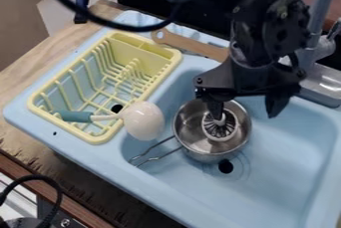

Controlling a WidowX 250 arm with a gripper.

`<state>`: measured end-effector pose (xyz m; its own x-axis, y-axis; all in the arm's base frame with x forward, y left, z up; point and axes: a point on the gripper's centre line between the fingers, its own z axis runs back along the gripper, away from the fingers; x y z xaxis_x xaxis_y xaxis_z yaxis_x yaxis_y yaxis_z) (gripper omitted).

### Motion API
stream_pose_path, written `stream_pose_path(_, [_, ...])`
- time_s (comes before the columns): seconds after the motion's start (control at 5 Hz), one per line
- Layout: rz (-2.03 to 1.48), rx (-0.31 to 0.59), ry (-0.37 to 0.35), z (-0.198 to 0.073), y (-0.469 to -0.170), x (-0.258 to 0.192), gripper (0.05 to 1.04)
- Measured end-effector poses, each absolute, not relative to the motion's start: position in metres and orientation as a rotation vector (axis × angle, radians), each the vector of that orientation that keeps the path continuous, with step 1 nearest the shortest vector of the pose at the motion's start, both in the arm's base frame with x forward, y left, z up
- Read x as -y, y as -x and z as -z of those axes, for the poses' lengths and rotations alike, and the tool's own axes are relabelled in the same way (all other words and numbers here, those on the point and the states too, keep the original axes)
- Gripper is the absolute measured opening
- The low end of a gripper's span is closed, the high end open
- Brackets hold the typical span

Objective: Put the white and black object in the right side in the silver pot

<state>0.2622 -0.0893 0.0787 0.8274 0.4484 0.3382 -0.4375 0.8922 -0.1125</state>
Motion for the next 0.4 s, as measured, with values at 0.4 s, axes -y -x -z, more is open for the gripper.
stream_pose_path(0.4, [-0.126,0.317,0.076,-0.0795,-0.251,0.0948,1.001])
